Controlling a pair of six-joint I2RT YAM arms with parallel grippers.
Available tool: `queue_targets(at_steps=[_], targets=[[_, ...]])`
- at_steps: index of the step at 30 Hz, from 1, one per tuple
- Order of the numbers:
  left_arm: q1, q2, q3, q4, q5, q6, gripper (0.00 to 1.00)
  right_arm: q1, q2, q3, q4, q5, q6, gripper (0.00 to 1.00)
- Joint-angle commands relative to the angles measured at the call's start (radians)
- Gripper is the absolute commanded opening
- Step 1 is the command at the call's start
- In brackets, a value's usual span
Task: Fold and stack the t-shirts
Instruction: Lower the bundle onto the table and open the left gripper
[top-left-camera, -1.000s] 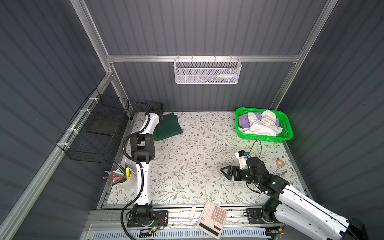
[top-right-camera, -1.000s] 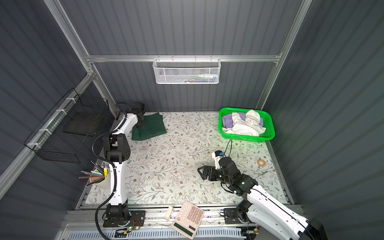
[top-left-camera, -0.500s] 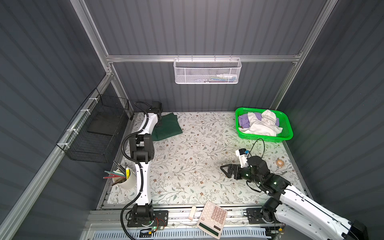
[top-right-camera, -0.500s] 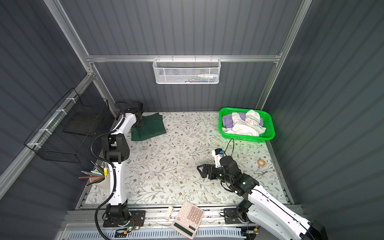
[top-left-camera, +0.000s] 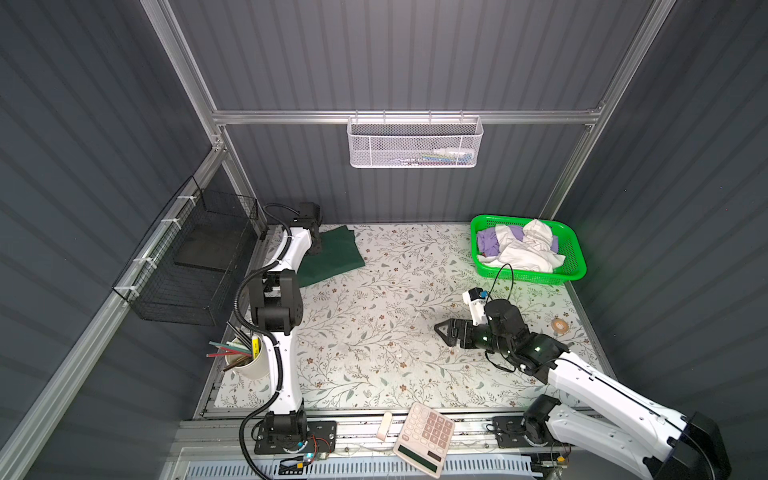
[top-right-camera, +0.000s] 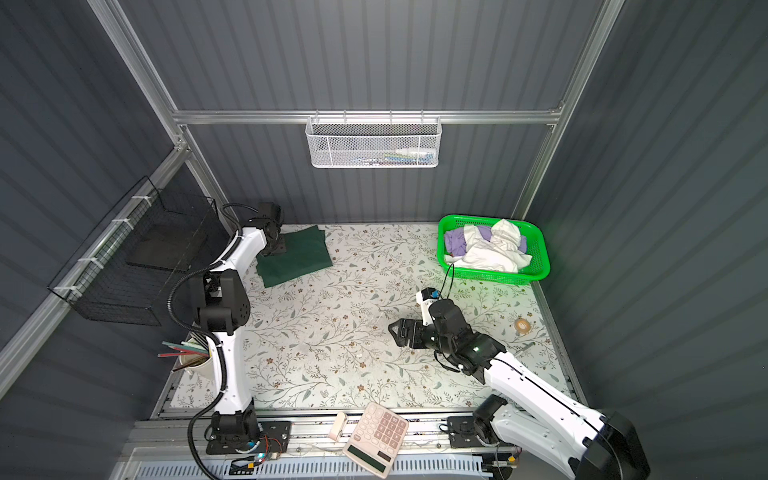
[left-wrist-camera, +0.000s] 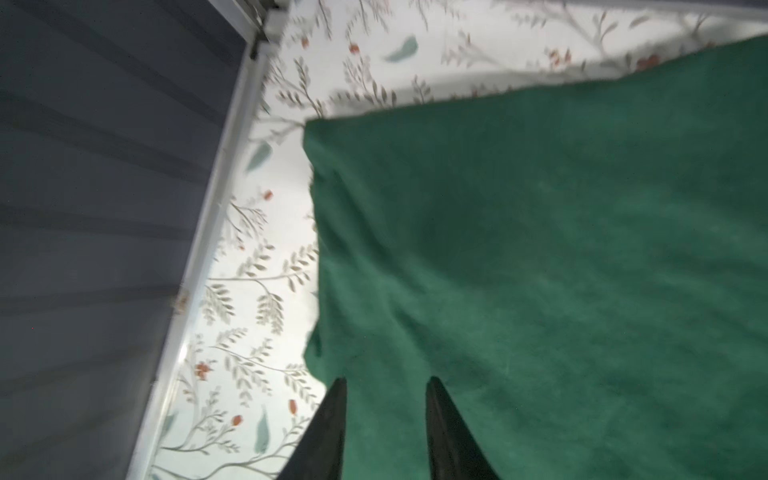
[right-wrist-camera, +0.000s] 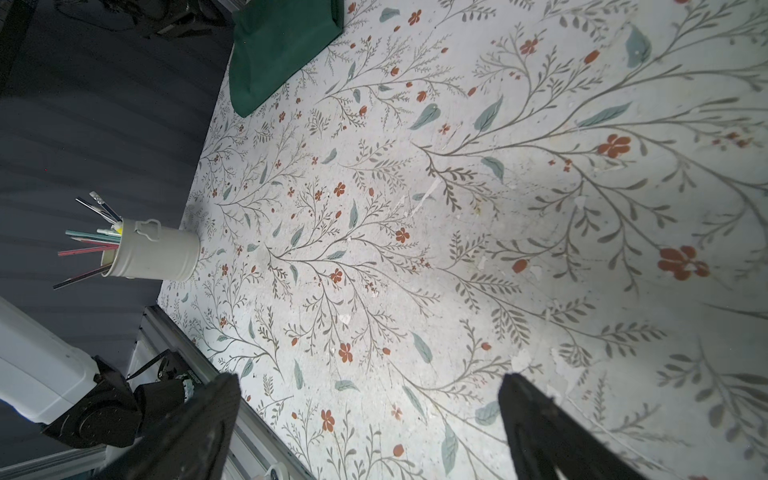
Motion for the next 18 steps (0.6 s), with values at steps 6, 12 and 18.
queue_targets(at_steps=[6, 12, 18], targets=[[0.006, 0.077, -0.012, -0.003, 0.088, -0.080, 0.35, 0.003, -0.054, -0.024, -0.041, 0.023, 0.005, 0.99], [0.006, 0.055, -0.025, 0.021, 0.121, -0.086, 0.35, 0.003, -0.092, -0.046, -0.073, 0.035, 0.011, 0.99], [0.017, 0.062, 0.039, 0.109, 0.068, -0.049, 0.35, -0.010, -0.061, -0.033, -0.033, 0.057, -0.006, 0.99]])
